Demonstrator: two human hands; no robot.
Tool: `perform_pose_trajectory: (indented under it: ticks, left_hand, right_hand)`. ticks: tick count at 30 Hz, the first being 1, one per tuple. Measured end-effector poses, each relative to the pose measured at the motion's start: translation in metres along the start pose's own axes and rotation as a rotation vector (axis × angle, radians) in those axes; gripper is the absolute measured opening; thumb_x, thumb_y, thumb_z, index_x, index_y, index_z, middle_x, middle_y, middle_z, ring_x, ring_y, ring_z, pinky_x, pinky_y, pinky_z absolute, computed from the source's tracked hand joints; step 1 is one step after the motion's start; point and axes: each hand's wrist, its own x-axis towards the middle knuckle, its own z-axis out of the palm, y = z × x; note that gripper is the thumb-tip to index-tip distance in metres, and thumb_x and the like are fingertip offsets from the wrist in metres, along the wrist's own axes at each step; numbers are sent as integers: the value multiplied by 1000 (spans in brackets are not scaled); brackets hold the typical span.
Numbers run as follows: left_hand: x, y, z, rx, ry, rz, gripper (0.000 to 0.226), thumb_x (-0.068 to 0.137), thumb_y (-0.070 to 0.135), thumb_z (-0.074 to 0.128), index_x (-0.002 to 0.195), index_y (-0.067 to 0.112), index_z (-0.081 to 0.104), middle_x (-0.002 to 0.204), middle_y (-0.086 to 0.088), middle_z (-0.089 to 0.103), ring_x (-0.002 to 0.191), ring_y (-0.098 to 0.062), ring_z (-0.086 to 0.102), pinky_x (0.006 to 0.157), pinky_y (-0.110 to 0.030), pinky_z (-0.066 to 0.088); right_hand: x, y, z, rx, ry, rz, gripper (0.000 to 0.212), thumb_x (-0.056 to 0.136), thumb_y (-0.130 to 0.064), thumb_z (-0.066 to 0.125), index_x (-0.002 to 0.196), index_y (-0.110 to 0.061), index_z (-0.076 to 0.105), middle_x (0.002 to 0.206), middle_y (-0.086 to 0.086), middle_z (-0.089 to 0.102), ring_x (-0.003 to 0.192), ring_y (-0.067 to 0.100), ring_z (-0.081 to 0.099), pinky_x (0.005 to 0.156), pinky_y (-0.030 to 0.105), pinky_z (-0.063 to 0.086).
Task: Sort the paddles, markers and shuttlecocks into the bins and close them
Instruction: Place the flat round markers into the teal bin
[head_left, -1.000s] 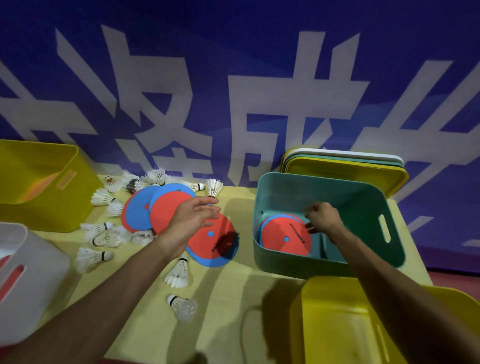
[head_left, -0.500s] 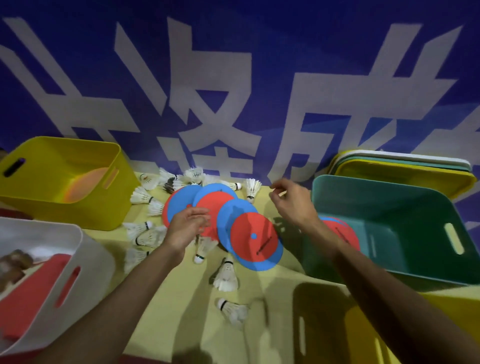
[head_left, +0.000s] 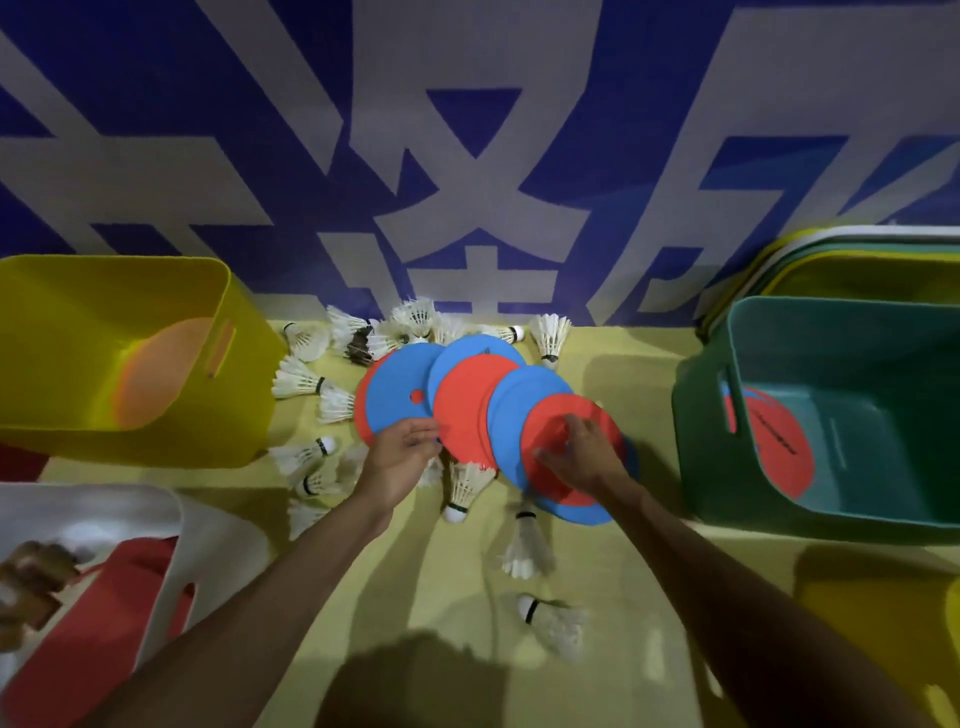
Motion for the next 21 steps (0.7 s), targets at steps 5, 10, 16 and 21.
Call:
perform_pose_trajectory:
  ticks: [5, 10, 16, 21]
  left_hand:
    - [26, -4, 15, 59, 7, -20, 40, 90, 2, 56, 129, 8, 52, 125, -5, 56, 110, -18, 55, 92, -29, 44]
    - [30, -14, 27, 53, 116, 10, 41, 87, -2, 59, 126, 5, 49, 114, -8, 53, 91, -12, 53, 75, -23, 43]
    - [34, -14, 31, -4, 197, 40, 36, 84, -2, 64, 115, 9, 50, 92, -1, 56, 81, -12, 56, 66, -19, 47]
    - [29, -10, 40, -11, 245, 95, 29, 85, 3, 68, 107, 11, 51, 75, 3, 52, 68, -5, 54, 61, -8, 46]
  right_hand:
    - [2, 2, 21, -96, 105, 14, 77, 80, -57, 60, 139, -14, 33, 144, 12, 37, 129, 33, 40, 99, 47, 41]
    - [5, 3, 38, -136, 37, 40, 105, 75, -64, 62, 151, -12, 10, 157, 15, 10, 143, 35, 17, 109, 55, 30]
    - [17, 10, 33, -162, -33, 38, 105, 75, -68, 59, 151, -15, 7, 158, 13, 8, 144, 36, 13, 111, 55, 27]
    - [19, 14, 32, -149, -80, 22, 95, 84, -64, 51, 152, -14, 5, 160, 12, 2, 146, 35, 4, 116, 52, 17]
